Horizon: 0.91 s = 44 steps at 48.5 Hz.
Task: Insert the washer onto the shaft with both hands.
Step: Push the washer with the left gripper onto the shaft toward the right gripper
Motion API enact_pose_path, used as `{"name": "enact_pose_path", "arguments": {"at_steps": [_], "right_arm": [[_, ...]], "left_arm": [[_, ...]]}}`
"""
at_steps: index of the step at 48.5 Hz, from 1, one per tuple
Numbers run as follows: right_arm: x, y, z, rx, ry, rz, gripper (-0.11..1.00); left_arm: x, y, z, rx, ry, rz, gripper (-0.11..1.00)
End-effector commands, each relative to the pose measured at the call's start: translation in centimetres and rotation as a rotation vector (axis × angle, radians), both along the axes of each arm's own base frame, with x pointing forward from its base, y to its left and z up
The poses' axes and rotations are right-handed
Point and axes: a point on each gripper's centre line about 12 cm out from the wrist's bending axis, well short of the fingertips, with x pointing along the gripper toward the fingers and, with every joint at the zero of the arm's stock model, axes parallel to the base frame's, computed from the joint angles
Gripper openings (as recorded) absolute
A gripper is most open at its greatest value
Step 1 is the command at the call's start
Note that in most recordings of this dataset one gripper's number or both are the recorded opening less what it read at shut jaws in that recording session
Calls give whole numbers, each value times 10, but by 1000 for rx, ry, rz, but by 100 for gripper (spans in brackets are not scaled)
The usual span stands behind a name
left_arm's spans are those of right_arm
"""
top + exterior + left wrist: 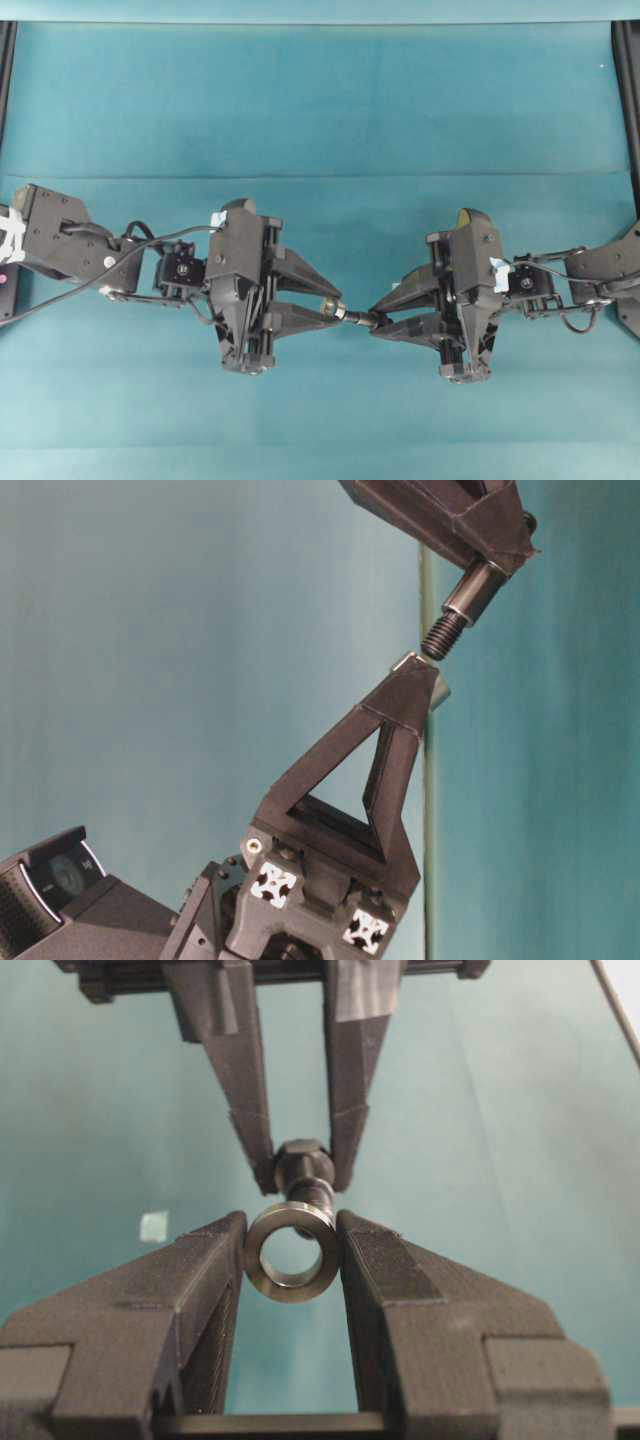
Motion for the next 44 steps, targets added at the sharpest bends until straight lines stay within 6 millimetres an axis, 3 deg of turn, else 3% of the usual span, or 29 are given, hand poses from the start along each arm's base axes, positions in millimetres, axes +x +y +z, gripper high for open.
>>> {"name": "enact_pose_path", "arguments": {"at_steps": [1, 44], "right_arm": [[5, 1, 8, 12, -34, -4, 0], [12, 2, 14, 18, -72, -4, 0]], "left_arm": [[4, -3, 10, -6, -35, -6, 34], [16, -12, 1, -5, -27, -25, 34]]}}
